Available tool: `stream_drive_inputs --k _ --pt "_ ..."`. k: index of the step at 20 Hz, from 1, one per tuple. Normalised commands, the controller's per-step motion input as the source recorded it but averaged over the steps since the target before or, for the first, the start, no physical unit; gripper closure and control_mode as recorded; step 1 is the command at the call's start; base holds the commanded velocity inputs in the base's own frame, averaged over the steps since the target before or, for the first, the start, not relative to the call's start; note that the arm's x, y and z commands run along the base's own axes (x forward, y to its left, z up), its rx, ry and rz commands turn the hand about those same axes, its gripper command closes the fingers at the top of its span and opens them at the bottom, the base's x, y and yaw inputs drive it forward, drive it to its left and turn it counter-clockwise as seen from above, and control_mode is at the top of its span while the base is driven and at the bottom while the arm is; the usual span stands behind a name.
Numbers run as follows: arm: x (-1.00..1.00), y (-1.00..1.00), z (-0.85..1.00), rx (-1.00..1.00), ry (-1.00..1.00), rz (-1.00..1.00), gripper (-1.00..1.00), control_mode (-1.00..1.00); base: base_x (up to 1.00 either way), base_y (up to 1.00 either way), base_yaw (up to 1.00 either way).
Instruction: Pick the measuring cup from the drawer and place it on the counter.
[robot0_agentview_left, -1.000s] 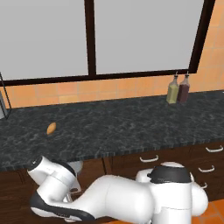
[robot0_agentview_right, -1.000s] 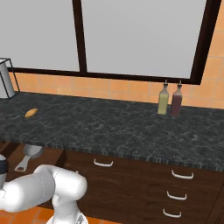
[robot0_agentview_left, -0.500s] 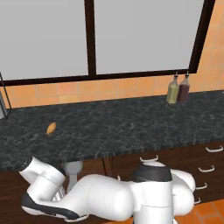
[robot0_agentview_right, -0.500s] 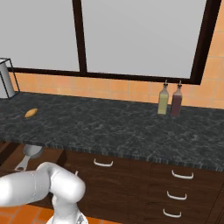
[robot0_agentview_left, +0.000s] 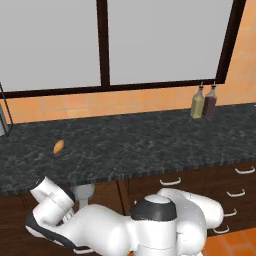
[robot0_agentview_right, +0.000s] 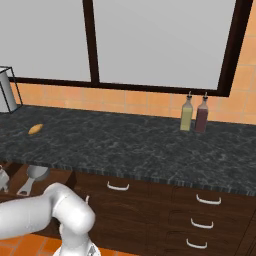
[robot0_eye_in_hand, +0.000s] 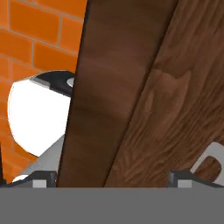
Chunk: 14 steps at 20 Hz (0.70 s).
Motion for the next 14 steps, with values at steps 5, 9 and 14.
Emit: stream_drive_inputs --k 5,9,14 --pt "-0.75 -0.65 -0.28 -0.05 0.11 0.04 -1.0 -1.0 0.0 0.0 0.0" --pt "-1.0 -1.0 -0.06 -0.04 0.0 0.12 -1.0 -1.0 0.0 0.0 0.0" --pt "-1.0 -1.0 0.02 -0.04 0.0 0.09 -1.0 -1.0 0.0 0.0 0.0"
